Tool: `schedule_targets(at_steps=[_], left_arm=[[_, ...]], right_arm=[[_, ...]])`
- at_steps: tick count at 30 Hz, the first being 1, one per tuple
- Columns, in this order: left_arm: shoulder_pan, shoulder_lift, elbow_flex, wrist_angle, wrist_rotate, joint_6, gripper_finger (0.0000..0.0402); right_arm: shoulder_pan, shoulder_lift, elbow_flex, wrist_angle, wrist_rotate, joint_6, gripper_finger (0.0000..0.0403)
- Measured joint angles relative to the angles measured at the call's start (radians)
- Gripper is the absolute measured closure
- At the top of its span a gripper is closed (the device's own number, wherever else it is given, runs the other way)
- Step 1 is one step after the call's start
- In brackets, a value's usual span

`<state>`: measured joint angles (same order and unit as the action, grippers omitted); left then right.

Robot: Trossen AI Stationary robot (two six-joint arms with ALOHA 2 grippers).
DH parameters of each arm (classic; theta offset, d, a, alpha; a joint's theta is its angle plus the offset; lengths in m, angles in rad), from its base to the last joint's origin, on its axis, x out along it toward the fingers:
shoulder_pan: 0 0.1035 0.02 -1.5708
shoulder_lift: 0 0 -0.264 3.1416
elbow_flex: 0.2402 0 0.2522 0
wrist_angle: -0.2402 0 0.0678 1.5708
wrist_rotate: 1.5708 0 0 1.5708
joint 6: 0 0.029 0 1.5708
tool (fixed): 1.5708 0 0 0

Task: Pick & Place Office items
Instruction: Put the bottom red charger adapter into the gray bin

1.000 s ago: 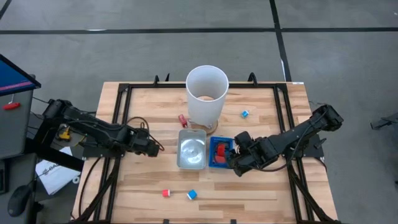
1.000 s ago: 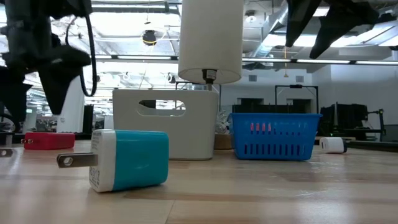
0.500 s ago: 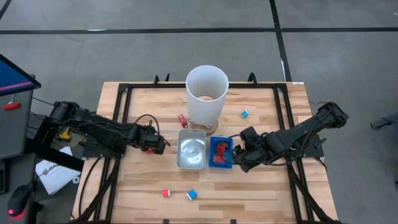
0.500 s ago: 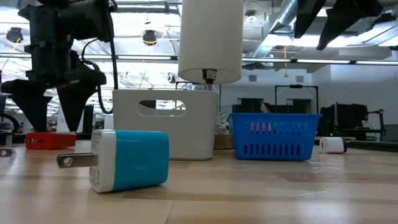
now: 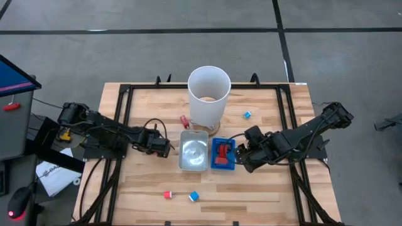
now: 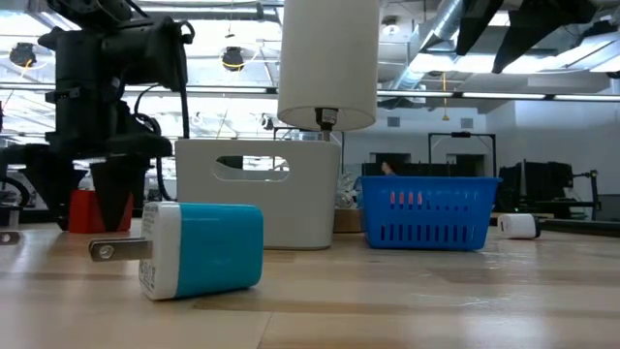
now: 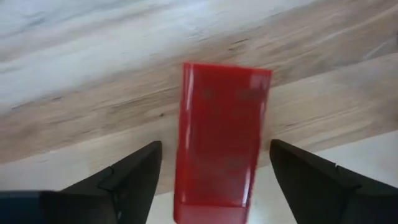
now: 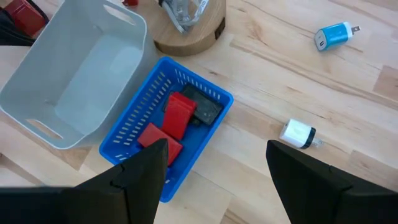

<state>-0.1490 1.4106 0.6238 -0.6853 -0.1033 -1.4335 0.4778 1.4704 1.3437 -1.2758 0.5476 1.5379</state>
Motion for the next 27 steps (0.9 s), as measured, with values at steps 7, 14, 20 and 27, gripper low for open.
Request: schedule_targets(at_steps=[7, 14, 20, 27], left_arm=[[0.000, -0.003, 0.000, 0.018, -0.020, -0.022, 0.0139], [0.000, -0.003, 0.000, 0.017, -0.027, -0.019, 0.0224], [-0.002, -0.025, 0.000, 0.031, -0.023, 0.019, 0.0289], [-0.002, -0.206, 0.000, 0.073, -0.020, 0.133, 0.0289]], right_arm=[[0.000, 0.000, 0.000, 0.000, 0.000, 0.000, 0.0139], [0.000, 0.000, 0.000, 0.000, 0.001, 0.000, 0.0139], [0.000, 0.000, 0.000, 0.001, 0.001, 0.000, 0.0139], [0.000, 0.000, 0.000, 0.012, 0.001, 0.000, 0.0139]])
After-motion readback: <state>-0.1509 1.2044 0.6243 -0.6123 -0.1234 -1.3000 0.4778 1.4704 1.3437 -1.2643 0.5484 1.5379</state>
